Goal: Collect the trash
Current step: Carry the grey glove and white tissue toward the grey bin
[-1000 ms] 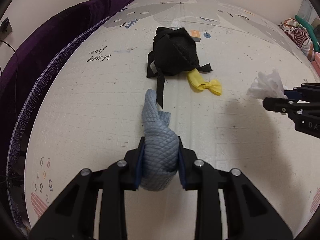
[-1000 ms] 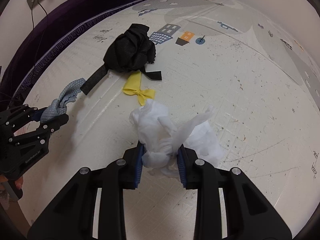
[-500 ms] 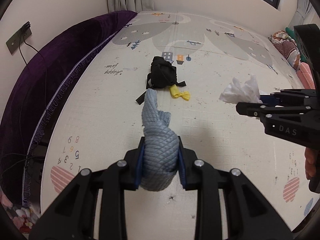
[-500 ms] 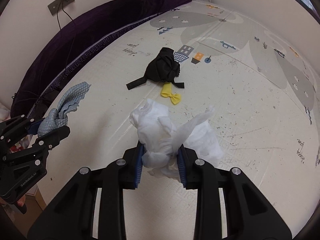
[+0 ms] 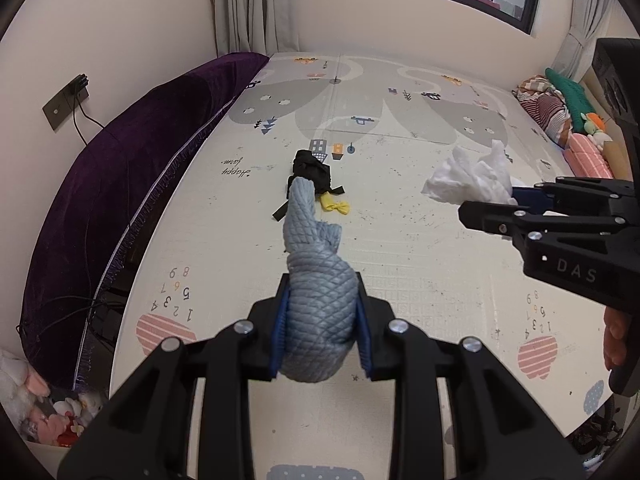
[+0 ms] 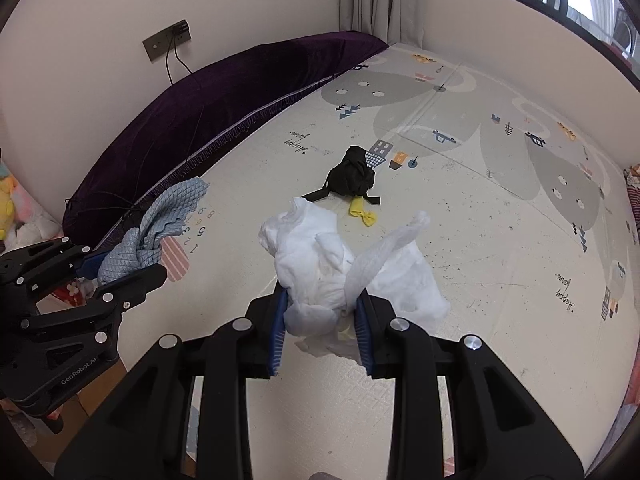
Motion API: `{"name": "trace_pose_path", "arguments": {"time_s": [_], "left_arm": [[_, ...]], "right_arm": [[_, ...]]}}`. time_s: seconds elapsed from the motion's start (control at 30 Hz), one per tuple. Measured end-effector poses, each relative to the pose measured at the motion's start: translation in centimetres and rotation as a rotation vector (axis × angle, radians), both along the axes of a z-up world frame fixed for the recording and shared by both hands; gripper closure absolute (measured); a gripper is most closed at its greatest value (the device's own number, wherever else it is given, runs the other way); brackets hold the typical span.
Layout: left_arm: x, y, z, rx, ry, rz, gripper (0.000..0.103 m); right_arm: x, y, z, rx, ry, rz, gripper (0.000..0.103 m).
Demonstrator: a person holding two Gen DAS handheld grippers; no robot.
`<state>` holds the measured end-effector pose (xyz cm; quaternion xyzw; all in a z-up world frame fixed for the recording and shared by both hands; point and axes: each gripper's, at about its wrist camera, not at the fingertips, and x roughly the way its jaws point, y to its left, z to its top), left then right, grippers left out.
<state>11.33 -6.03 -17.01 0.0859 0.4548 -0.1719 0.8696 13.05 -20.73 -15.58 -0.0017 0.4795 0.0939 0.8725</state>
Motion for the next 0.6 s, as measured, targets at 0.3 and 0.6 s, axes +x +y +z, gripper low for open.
{"name": "trace_pose_path", "arguments": {"time_s": [0.3,0.6], "left_arm": [[-3.7,-2.3,3.3,-0.017,-0.034,-0.098,0.074],[-9.6,-9.0,5.6,-0.04,-0.086,-0.294,0.074]], "right_arm": [[-6.7,-2.2,4.7,0.022,-0.046,-0.079,0.075],[-17.5,-8.5,7.2,0.049,-0.098,-0.262,0.075]]}}
